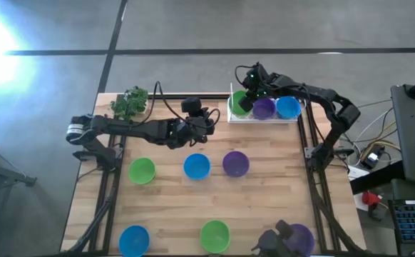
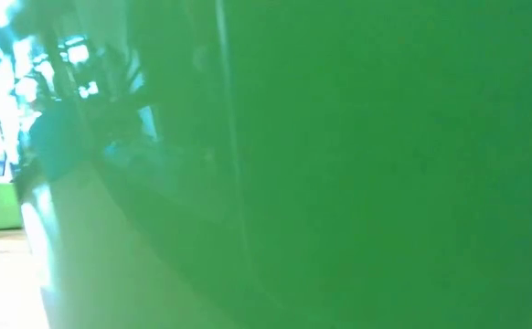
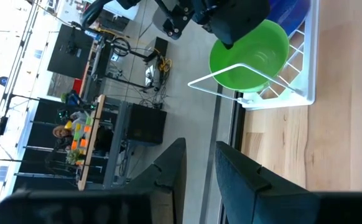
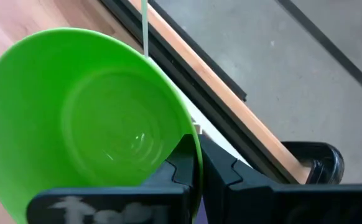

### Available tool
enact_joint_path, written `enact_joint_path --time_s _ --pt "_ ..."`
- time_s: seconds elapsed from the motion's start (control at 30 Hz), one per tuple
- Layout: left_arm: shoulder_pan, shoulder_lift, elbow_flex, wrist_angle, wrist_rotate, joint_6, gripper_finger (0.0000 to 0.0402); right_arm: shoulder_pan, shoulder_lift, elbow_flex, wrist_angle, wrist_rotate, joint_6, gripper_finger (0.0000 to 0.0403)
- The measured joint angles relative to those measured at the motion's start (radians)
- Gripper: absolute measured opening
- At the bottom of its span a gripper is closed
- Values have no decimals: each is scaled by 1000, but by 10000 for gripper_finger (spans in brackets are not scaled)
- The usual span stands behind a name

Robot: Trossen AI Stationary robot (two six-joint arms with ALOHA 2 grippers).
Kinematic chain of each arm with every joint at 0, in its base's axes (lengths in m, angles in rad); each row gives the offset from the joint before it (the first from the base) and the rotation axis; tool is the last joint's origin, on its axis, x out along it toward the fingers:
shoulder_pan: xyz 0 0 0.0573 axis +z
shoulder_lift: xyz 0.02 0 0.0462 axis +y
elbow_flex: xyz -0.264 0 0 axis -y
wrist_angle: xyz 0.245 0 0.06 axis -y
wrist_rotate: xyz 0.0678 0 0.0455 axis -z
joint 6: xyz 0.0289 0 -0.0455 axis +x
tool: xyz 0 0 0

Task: Pick & Place Mini bowls
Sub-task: Put the top right green bowl on the shelf

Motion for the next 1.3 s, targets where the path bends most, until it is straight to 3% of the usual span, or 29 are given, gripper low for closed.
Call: enact_joint_path --time_s 0.9,1.07,1.3 --pt "-1 0 0 0 1 -5 85 0 -1 -49 18 40 -58 8" --pt "-1 0 0 0 1 -5 85 0 -3 -49 57 -69 -60 8" --pt "0 0 0 0 1 -8 85 0 -3 -59 64 -80 -56 8"
